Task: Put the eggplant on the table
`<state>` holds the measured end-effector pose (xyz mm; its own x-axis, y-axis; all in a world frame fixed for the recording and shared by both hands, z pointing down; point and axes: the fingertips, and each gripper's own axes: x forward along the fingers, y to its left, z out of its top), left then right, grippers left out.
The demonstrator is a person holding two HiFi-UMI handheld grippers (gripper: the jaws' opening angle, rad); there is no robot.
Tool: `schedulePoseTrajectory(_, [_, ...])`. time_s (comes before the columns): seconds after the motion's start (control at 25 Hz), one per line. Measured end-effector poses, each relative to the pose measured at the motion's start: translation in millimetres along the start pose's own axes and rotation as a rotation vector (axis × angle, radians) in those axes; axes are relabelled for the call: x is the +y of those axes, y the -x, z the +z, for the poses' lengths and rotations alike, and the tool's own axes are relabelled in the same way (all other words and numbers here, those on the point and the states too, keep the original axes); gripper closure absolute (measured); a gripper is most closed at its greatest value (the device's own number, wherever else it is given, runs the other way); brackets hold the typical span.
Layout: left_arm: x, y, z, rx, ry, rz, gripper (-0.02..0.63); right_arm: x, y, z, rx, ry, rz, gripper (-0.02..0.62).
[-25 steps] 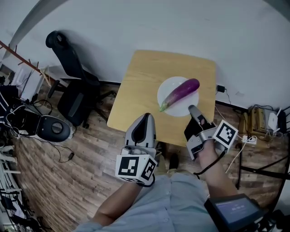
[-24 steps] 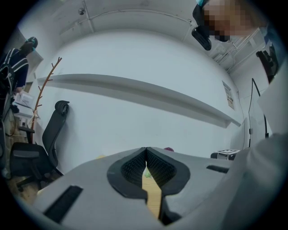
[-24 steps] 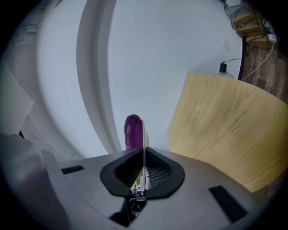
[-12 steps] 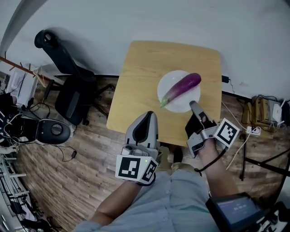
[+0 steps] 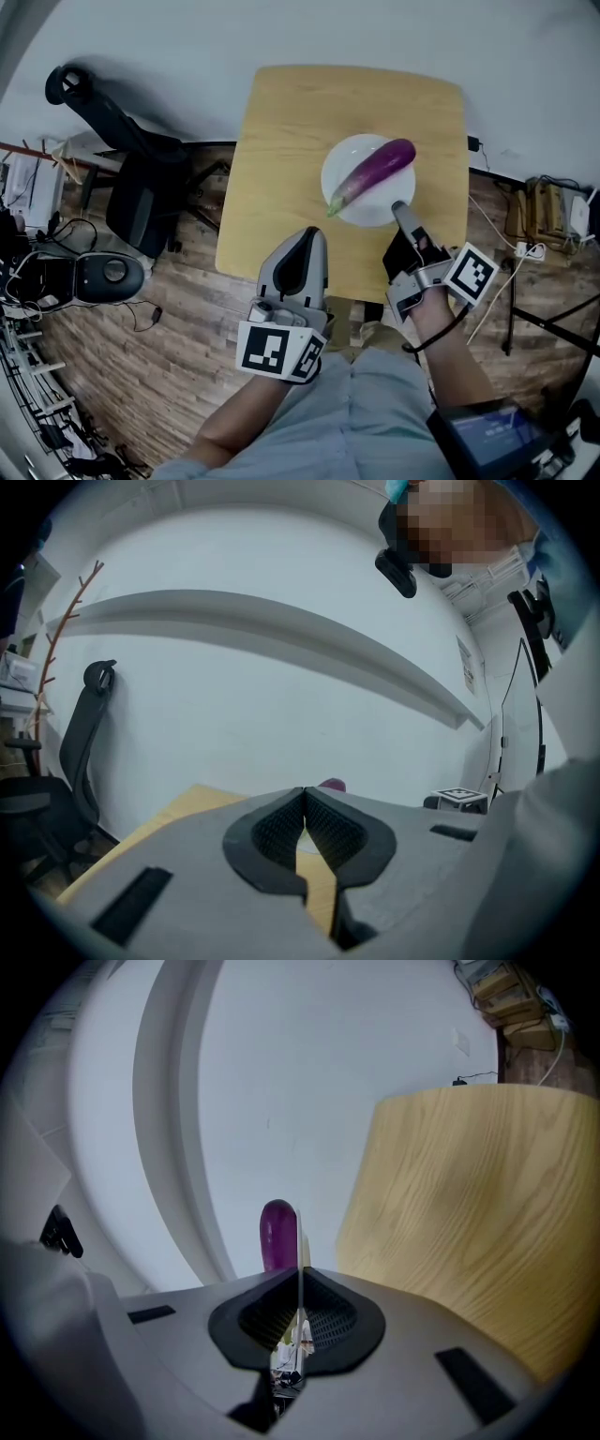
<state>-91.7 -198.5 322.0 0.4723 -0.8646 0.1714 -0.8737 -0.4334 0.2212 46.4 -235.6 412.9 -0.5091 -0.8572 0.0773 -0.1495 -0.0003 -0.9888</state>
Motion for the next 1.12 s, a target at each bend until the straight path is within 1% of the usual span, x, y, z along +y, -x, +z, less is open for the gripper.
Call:
schedulePoseTrajectory(0.16, [3,-10,-10,0.022,-0.002,-0.012,0.598,-15,-3,1,-0.009,-0.012,-0.005,0.581])
schedulePoseTrajectory(0.36, [17,-23,-18,0.05,0.007,-0.026,0.598,-30,-16,0,-0.02,-0.005,-0.017,0.581])
schedulePoseTrajectory(0.6, [28,-38,-33,0.091,0.013,-0.044,0.598,-48,-27,-2,-0.043,-0.037,-0.015,0.581])
schedulePoseTrajectory(1.12, [57,-71,-54,0.149,0.029,-0.065,0.598,-87,-54,7,-0.082,-0.059,-0.061,0.581])
